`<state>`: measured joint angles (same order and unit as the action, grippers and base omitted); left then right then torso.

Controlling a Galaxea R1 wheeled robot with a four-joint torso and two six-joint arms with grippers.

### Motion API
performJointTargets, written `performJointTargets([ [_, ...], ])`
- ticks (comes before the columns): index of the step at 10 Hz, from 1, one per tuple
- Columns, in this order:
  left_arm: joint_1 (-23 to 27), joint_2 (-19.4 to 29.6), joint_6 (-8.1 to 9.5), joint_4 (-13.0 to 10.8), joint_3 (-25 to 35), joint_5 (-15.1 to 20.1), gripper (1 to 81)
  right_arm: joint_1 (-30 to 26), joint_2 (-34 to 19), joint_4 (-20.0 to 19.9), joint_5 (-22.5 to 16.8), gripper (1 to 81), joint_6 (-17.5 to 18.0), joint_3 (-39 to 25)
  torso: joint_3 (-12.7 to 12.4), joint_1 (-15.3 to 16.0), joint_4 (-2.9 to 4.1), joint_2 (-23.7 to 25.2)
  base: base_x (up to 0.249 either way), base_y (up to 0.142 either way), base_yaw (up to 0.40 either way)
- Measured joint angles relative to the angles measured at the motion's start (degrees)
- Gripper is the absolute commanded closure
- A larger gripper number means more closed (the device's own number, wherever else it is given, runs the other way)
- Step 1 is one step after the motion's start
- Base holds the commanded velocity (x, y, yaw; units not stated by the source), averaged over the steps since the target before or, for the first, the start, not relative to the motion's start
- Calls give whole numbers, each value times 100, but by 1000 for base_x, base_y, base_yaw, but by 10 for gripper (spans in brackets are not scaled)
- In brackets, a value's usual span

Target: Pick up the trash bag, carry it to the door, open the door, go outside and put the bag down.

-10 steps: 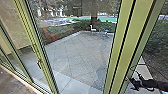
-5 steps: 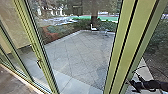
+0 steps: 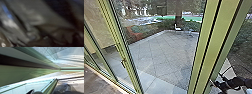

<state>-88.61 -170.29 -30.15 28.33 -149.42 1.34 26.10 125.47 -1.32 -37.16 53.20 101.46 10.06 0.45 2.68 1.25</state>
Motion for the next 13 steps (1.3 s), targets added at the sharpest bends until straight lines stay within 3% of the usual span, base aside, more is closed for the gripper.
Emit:
performJointTargets([
  [3, -20, -2, 0, 0, 2, -30, 811, -436, -217, 406, -705, 10, 289, -85, 11, 9, 6, -9, 0, 0, 0],
  [6, -20, 0, 0, 0, 2, -30, 811, -647, -347, 978, -653, 10, 322, -85, 11, 15, 11, -13, 0, 0, 0],
  [8, -20, -2, 0, 0, 5, -30, 811, -712, -474, 1419, -372, 10, 148, -89, 11, 17, 15, -13, 0, 0, 0],
  [10, -24, -2, 0, 0, 5, -33, 811, -855, -675, 1964, -208, 10, -244, -201, 11, 19, 19, -15, 0, 0, 0],
  [13, -35, -2, 0, 0, 9, -33, 811, -1324, -909, 2686, -623, 10, -792, -424, 11, 26, 26, -15, 0, 0, 0],
])
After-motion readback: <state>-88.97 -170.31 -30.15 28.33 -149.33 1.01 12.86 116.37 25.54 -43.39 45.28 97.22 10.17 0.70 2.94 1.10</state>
